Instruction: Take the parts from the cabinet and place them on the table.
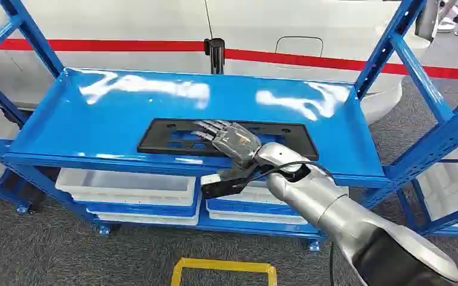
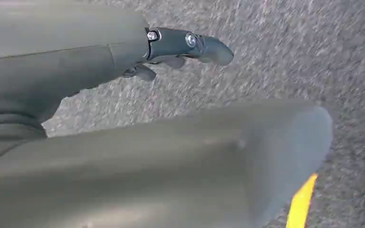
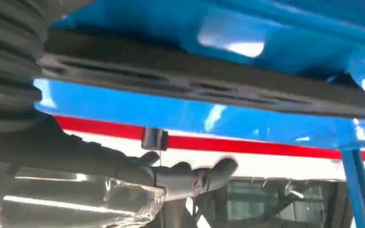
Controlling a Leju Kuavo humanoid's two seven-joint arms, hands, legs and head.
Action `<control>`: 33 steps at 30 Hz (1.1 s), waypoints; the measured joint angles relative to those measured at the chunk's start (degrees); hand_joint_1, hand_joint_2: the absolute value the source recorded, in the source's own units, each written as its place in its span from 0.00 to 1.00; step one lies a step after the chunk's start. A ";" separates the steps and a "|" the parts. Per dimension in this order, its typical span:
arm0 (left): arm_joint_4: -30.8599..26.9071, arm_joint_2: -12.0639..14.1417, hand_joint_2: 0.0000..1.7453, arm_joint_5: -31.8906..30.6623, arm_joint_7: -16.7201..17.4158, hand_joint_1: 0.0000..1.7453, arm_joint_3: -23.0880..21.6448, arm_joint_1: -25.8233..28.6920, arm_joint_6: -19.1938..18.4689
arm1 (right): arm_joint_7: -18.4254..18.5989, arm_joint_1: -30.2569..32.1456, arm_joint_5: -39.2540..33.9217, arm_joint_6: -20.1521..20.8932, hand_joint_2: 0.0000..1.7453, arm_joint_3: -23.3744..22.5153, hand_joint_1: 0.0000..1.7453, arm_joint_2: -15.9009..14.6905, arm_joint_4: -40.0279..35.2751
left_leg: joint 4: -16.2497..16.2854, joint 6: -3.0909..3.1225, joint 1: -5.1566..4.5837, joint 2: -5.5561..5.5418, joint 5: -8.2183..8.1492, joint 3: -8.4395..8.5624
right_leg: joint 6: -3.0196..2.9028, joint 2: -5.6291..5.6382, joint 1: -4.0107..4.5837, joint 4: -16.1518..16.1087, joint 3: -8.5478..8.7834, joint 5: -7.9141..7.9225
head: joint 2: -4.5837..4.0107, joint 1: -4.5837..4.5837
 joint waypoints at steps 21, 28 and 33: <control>-0.02 -0.59 0.00 1.36 -16.09 0.00 2.40 -0.34 11.15 | -1.75 0.26 0.22 -6.21 1.00 0.41 0.98 0.02 9.09 | 0.03 -0.54 -0.58 -0.31 -2.47 2.07 | -0.89 0.37 0.77 -5.07 -1.61 6.40 | 0.00 0.26; 0.00 -0.87 0.00 1.38 -16.52 0.00 2.64 -0.48 10.75 | -1.22 -1.88 -0.90 -9.27 1.00 -1.95 0.98 -2.89 7.80 | 0.07 -0.66 -0.72 -0.23 -2.40 2.04 | -0.87 0.43 0.69 -5.05 -1.59 6.43 | 0.00 0.28; 0.00 -0.92 0.00 1.40 -16.52 0.00 2.75 -0.43 10.78 | 0.07 -3.94 -1.05 -9.66 1.00 -5.44 0.98 -6.56 2.68 | 0.09 -0.65 -0.94 -0.28 -2.40 1.98 | -0.85 0.40 0.53 -5.05 -1.59 6.43 | 0.00 0.30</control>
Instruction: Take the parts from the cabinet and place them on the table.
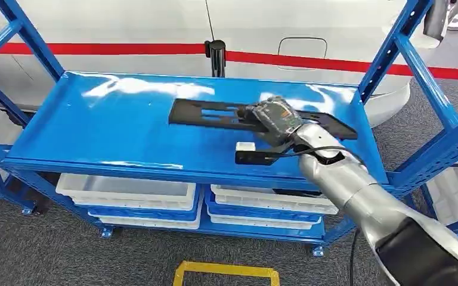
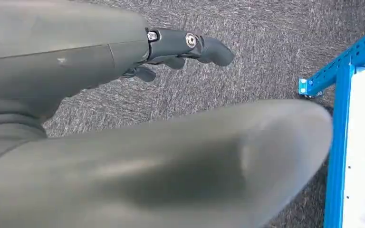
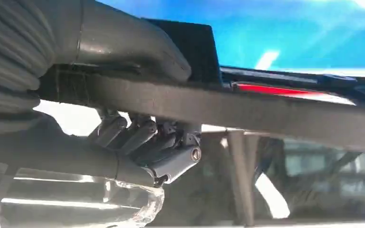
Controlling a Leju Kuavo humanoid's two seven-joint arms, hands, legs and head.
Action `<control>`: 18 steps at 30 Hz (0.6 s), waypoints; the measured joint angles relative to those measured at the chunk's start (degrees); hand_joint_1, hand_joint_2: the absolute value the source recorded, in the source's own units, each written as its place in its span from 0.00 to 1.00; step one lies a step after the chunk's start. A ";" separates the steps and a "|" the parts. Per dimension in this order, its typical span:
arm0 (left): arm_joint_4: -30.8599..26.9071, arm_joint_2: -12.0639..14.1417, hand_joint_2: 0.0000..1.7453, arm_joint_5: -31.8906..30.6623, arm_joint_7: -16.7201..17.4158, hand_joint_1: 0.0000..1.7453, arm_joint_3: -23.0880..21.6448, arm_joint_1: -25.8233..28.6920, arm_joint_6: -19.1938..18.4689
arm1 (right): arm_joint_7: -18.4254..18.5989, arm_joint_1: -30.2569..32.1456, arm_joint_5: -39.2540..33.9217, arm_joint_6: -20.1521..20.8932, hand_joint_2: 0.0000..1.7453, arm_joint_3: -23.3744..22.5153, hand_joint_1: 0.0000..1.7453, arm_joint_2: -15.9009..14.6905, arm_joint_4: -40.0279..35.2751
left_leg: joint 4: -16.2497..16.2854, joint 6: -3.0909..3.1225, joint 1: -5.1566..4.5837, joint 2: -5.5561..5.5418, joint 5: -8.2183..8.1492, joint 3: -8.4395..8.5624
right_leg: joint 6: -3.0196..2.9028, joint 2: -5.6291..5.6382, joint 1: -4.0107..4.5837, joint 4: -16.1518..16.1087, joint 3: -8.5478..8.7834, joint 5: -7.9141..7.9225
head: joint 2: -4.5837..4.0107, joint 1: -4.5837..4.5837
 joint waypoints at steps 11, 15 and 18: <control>0.00 0.00 0.00 0.00 -0.59 0.00 0.02 -0.02 0.09 | 0.90 -0.29 0.37 -1.07 1.00 -2.62 0.98 -3.48 -5.73 | 0.00 0.03 -0.07 0.02 -0.03 0.01 | 0.02 0.01 -0.11 -0.01 -0.02 -0.01 | 0.00 0.00; 0.00 0.00 1.00 0.04 -0.83 0.00 0.04 0.02 0.09 | 1.53 -0.46 0.28 -0.33 1.00 -4.33 0.99 -5.35 -10.03 | 0.00 0.03 -0.07 0.01 -0.03 0.02 | 0.02 0.02 -0.12 -0.01 -0.02 -0.01 | 0.00 -0.02; 0.00 0.00 1.00 0.11 -0.83 0.00 0.07 0.03 0.00 | 1.75 -0.44 0.31 0.13 1.00 -5.07 1.00 -6.23 -12.40 | 0.00 0.04 -0.07 0.01 -0.03 0.01 | 0.02 0.02 -0.13 -0.01 -0.03 -0.01 | 0.00 -0.02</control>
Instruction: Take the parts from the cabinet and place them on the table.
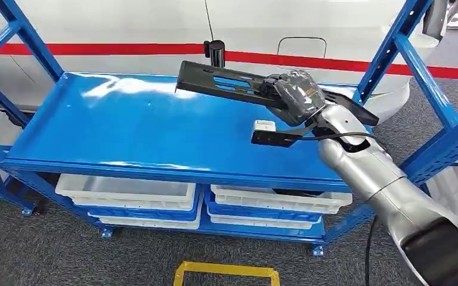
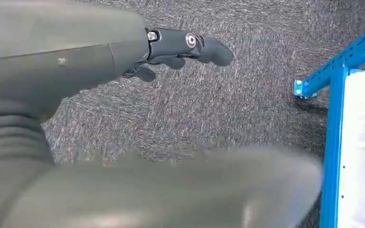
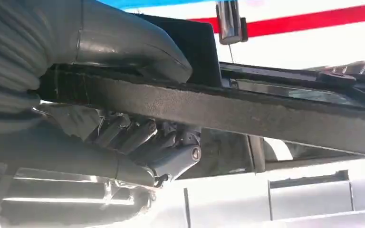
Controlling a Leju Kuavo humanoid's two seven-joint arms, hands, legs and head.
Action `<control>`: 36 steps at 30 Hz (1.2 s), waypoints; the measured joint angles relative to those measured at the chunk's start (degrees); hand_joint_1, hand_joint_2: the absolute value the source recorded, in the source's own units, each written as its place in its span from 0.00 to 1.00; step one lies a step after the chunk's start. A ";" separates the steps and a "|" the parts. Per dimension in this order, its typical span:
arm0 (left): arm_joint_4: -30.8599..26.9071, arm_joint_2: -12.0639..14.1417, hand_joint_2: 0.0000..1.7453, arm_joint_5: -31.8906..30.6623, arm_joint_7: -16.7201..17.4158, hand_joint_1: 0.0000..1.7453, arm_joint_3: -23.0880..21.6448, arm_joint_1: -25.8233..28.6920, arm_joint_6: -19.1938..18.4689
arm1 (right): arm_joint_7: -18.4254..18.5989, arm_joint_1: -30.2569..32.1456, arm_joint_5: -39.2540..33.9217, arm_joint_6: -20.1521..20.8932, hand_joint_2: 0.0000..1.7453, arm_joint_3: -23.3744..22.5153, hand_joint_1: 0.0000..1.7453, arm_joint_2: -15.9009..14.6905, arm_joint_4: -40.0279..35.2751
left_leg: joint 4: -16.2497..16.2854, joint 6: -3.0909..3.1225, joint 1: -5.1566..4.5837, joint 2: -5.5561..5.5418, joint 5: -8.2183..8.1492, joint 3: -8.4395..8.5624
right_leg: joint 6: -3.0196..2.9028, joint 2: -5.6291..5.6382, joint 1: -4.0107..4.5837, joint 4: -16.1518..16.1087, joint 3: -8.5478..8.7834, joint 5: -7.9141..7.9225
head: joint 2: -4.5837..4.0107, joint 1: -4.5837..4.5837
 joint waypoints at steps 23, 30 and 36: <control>-0.02 0.13 1.00 -2.73 10.34 0.00 0.24 -0.14 -4.11 | 1.20 6.13 4.79 1.36 1.00 -8.22 1.00 -2.19 -9.71 | -0.65 -1.32 2.12 0.53 1.62 -0.49 | 5.22 0.32 -2.22 2.20 1.90 -1.48 | 0.00 0.80; 0.00 -0.13 1.00 -2.80 10.36 0.00 0.20 -0.11 -4.22 | 1.36 6.77 5.36 1.60 1.00 -9.21 1.00 -1.99 -10.04 | 9.50 -2.38 2.60 0.33 -5.78 -5.16 | 1.24 0.24 -2.47 2.84 -0.95 -1.28 | 0.00 -0.37; 0.00 -0.15 1.00 -3.15 10.69 0.00 -0.11 -0.21 -4.13 | 1.29 7.51 6.60 2.36 1.00 -10.51 1.00 -1.88 -10.02 | 9.37 1.43 0.48 0.21 -4.70 -0.95 | -0.58 0.27 0.34 2.79 -3.65 1.04 | 0.00 -0.37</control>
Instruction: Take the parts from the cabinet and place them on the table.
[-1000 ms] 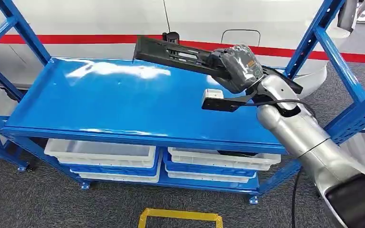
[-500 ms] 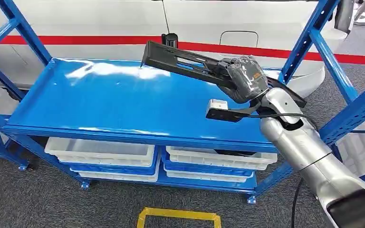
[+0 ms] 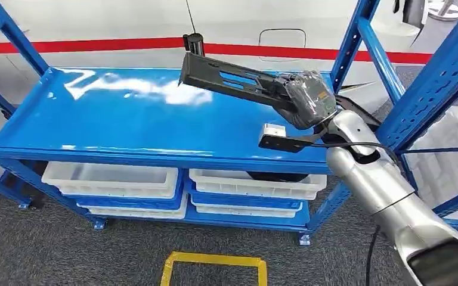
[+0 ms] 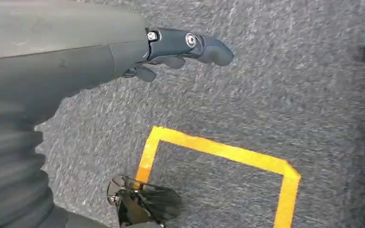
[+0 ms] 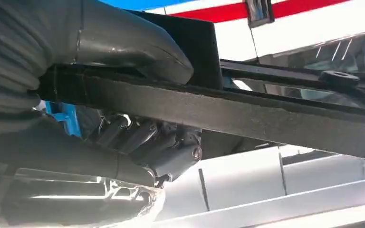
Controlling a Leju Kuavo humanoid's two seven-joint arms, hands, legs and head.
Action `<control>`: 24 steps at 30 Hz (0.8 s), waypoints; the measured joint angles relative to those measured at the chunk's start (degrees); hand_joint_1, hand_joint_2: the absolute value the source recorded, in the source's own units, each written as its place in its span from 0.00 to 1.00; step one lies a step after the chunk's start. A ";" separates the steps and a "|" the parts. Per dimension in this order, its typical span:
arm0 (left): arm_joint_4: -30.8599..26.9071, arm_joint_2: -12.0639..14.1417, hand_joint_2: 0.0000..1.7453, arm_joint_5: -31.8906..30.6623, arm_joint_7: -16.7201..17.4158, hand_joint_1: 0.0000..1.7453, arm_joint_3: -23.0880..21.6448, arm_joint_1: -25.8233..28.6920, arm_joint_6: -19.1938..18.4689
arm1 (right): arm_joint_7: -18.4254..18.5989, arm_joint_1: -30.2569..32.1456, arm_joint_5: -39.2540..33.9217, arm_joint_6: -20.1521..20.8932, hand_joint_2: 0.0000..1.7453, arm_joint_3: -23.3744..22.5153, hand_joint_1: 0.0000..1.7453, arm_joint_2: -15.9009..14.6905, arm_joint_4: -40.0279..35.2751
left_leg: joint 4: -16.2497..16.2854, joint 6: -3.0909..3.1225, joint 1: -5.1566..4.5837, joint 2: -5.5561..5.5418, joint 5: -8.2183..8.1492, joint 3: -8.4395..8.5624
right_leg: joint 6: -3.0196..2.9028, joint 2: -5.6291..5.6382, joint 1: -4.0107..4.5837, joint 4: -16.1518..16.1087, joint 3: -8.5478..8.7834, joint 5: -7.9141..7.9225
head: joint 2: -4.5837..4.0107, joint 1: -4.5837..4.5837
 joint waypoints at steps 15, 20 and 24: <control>-0.15 -0.11 1.00 -0.50 0.44 0.00 -0.15 -0.78 0.00 | -0.31 0.25 0.68 0.48 1.00 -1.84 1.00 0.28 0.04 | -11.15 0.25 -0.06 1.44 9.54 -2.20 | 4.88 -0.78 -2.37 8.15 2.24 -4.08 | 0.00 0.55; -0.17 0.00 1.00 -0.53 0.44 0.00 -0.18 -0.70 0.02 | -0.31 0.33 0.70 0.48 1.00 -2.19 1.00 0.61 -0.07 | -8.75 -1.22 -0.37 1.23 11.21 -5.15 | 3.76 -0.92 -2.02 -1.30 8.20 -6.30 | 0.00 0.28; -0.15 -0.04 1.00 -0.68 0.46 0.00 -0.22 -0.53 0.07 | -0.33 0.32 1.03 0.42 1.00 -2.21 1.00 0.87 -0.04 | -2.73 -2.31 0.39 0.57 3.89 -7.79 | 0.48 -1.12 -2.48 -1.30 5.85 -4.14 | 0.00 0.09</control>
